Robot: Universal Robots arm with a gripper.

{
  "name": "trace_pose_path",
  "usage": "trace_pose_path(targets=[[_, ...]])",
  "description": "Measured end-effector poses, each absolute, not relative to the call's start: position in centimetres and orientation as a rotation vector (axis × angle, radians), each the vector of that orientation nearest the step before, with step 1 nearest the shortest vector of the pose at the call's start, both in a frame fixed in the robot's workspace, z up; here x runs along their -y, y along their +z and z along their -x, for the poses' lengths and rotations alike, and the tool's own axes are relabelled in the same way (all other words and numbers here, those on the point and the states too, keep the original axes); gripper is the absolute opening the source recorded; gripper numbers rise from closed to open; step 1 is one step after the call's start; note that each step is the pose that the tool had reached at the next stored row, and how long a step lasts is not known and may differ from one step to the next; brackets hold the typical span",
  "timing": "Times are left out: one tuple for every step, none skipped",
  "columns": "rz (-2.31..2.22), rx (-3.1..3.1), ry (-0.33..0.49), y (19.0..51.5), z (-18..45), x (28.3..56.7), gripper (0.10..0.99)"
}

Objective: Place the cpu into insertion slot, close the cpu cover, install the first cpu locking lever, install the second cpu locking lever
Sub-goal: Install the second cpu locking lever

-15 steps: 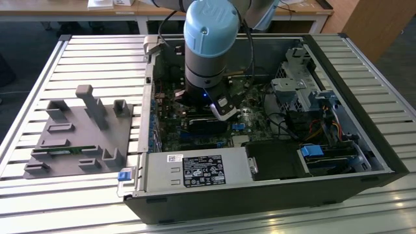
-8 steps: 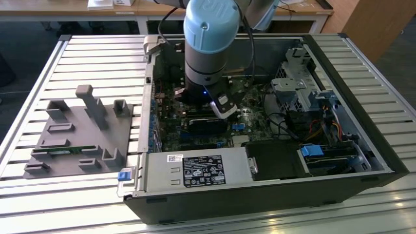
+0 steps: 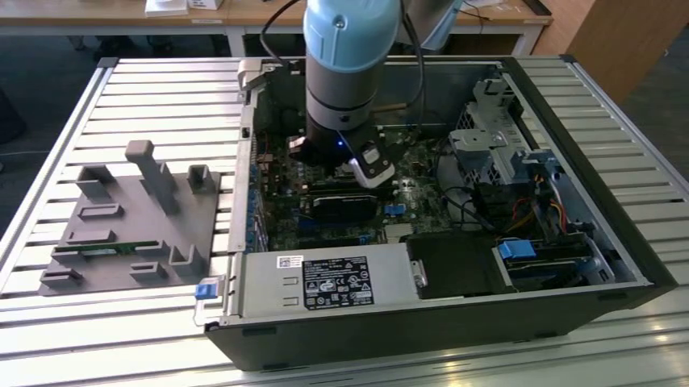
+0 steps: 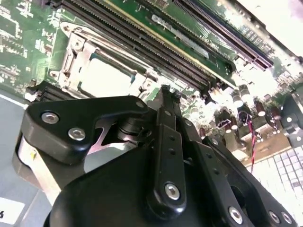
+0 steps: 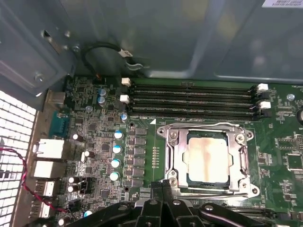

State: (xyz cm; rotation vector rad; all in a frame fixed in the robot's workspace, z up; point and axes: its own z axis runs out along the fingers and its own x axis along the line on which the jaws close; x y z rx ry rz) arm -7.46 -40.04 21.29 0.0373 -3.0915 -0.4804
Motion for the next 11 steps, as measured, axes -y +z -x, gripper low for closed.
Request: trace_pose_path(targets=[[-0.037, 3.092, -0.479, 21.4, 7.5, 40.0, 0.106], [-0.037, 3.092, -0.479, 21.7, 7.5, 40.0, 0.106], [-0.037, 3.092, -0.479, 21.9, 7.5, 40.0, 0.106], [-0.037, 3.092, -0.479, 22.1, 7.5, 40.0, 0.106], [-0.037, 3.092, -0.479, 22.4, 7.5, 40.0, 0.106], [-0.037, 3.092, -0.479, 22.6, 7.5, 40.0, 0.106], [-0.037, 3.092, -0.479, 22.7, 7.5, 40.0, 0.106], [-0.037, 3.092, -0.479, 22.8, 7.5, 40.0, 0.106], [-0.037, 3.092, -0.48, 22.8, 7.5, 40.0, 0.106], [-0.037, 3.092, -0.48, 22.8, 7.5, 40.0, 0.106], [-0.037, 3.092, -0.48, 22.8, 7.5, 40.0, 0.106]])
